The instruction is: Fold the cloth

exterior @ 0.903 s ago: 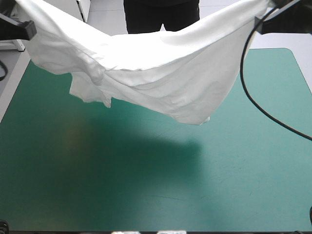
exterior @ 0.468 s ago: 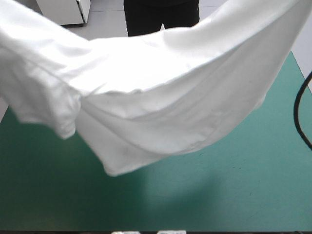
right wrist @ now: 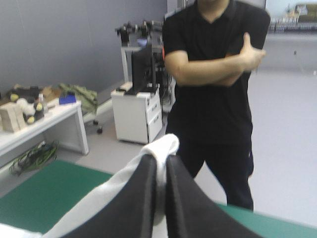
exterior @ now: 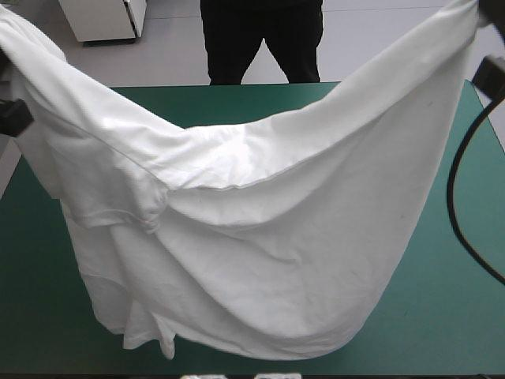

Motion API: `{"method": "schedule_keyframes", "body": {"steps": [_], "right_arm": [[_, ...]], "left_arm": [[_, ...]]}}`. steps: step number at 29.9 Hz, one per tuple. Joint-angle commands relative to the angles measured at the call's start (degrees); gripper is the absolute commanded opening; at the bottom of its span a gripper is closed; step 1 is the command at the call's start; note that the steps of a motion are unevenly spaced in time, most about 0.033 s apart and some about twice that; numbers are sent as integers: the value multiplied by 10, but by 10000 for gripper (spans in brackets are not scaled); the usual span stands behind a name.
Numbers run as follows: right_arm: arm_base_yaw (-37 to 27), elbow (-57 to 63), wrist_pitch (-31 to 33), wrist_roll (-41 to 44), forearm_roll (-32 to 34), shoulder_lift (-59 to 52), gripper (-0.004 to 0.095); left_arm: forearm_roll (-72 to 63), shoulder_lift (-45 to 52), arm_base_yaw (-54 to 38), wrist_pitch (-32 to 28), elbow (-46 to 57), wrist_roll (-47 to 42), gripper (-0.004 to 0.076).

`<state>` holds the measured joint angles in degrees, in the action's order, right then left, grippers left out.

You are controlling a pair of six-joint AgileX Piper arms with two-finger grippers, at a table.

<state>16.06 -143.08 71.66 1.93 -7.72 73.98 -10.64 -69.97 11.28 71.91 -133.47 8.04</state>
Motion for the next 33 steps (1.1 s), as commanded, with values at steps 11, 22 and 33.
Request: {"method": "schedule_keyframes", "body": {"steps": [11, 22, 33], "right_arm": [[-2, 501, -248, 50, 100, -10, -17], [-26, 509, -348, 94, 125, 176, -17], [-71, 484, -376, 95, 118, 287, -6]], "left_arm": [[87, -54, 0, -184, 399, -10, -9], [106, -218, 0, -257, 399, -11, -9], [106, -316, 0, -407, 399, -15, -9]]}}
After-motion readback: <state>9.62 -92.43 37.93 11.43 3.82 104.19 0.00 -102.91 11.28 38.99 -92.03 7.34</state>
